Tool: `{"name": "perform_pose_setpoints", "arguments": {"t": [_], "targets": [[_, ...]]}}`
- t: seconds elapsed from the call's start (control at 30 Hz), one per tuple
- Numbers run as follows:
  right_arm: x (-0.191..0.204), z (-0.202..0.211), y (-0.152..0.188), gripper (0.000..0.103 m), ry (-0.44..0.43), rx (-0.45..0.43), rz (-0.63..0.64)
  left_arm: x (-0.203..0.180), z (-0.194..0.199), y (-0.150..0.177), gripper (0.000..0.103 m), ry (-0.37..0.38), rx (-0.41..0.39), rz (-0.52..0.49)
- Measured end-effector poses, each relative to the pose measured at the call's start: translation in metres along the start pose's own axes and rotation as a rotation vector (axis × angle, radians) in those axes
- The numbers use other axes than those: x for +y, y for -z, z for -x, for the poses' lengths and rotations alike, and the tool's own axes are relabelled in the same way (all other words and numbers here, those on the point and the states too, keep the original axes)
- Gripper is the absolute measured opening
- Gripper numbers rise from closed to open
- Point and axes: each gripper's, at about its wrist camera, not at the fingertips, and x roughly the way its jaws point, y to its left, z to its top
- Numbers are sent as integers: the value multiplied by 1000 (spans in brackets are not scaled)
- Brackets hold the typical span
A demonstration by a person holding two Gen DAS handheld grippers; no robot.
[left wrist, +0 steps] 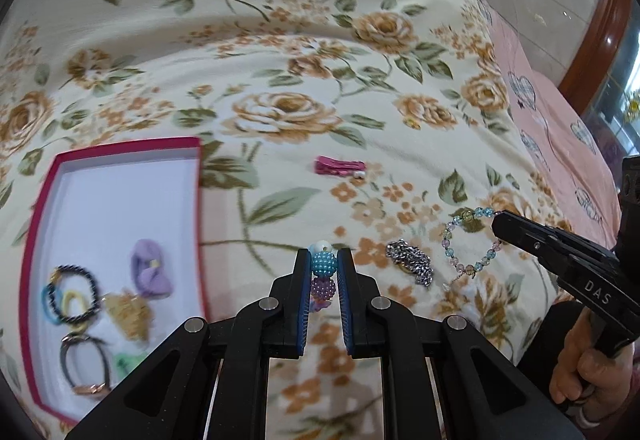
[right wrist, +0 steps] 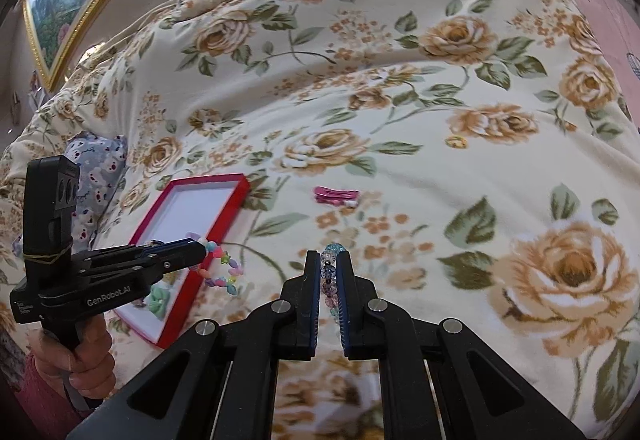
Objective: Organize jewelry
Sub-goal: 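Carry both bead bracelets into the white box and open both tools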
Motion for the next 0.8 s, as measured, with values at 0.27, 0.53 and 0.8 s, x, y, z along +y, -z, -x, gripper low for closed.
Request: {"name": "perform_pose_setpoints", "arguments": {"t": [0.27, 0.53, 0.8], "targets": [[32, -6, -2, 7, -54, 8, 43, 29, 38, 14, 12, -26, -37, 66], [64, -15, -5, 7, -110, 22, 84, 52, 61, 25, 12, -57, -56, 113], [102, -33, -5, 7, -180, 52, 134, 80, 84, 31, 12, -99, -87, 166]]}}
